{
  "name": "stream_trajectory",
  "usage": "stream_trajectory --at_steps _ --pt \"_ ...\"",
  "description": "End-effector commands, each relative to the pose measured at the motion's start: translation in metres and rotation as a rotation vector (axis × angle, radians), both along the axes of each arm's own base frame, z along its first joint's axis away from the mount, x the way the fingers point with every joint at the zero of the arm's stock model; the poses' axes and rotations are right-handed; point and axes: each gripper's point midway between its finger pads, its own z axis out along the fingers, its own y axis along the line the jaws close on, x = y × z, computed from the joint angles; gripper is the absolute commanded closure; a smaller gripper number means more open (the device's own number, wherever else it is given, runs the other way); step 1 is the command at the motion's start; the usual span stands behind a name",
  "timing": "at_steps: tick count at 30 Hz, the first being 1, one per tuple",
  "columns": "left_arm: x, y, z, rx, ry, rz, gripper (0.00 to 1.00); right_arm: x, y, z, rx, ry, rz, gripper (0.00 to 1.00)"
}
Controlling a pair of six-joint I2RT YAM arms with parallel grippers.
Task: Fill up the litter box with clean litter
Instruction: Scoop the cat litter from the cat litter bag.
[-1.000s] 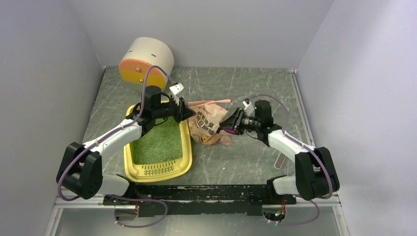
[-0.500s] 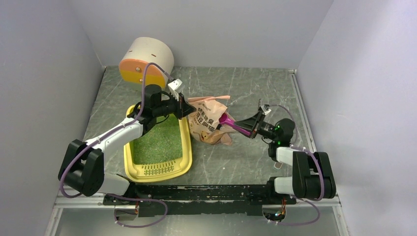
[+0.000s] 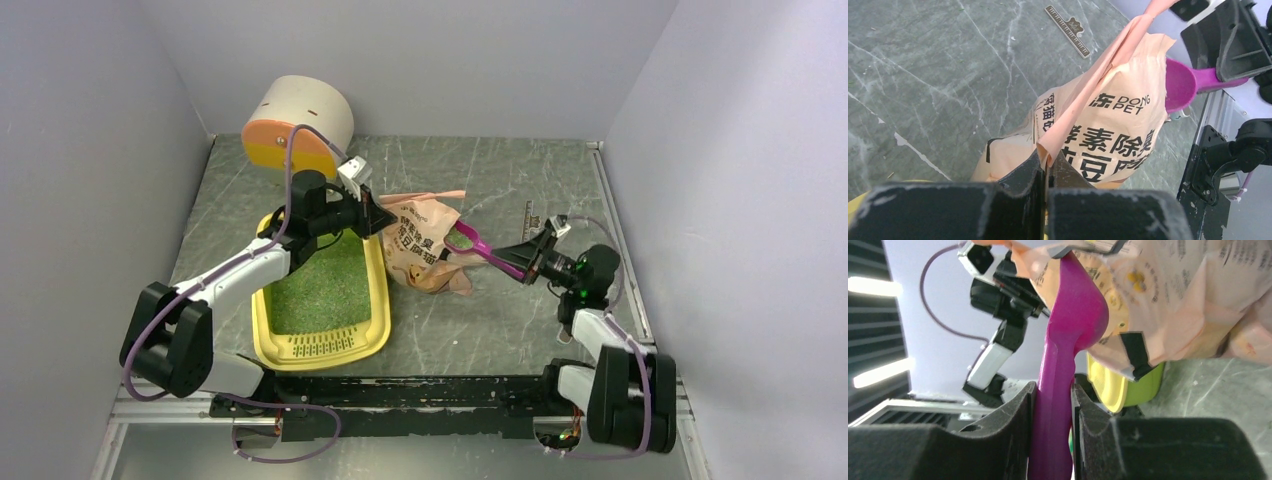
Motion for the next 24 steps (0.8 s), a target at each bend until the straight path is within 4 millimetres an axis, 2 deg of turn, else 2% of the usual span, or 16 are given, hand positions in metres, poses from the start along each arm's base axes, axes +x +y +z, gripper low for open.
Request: stream_trajectory --at_steps 1,2,6,12,17,24 --pt "0.012 0.006 0.028 -0.042 -0.058 0.043 0.95 0.017 -0.013 -0.019 -0.255 0.007 -0.074 1.0" --pt "0.012 0.006 0.027 -0.044 -0.055 0.043 0.95 0.016 -0.013 -0.019 -0.269 0.019 -0.075 1.0" --pt "0.013 0.006 0.026 -0.067 -0.048 0.049 0.95 0.006 -0.002 -0.008 -0.111 0.038 -0.002 1.0" --pt "0.016 0.011 0.02 -0.042 -0.025 0.083 0.95 -0.001 -0.005 -0.028 -0.2 0.089 -0.005 1.0" --pt "0.019 0.013 0.017 -0.05 -0.01 0.111 0.95 -0.008 -0.003 -0.013 -0.087 0.075 -0.027 1.0" --pt "0.029 0.023 0.009 -0.052 0.032 0.154 0.95 -0.005 -0.015 -0.008 -0.101 0.078 -0.126 1.0"
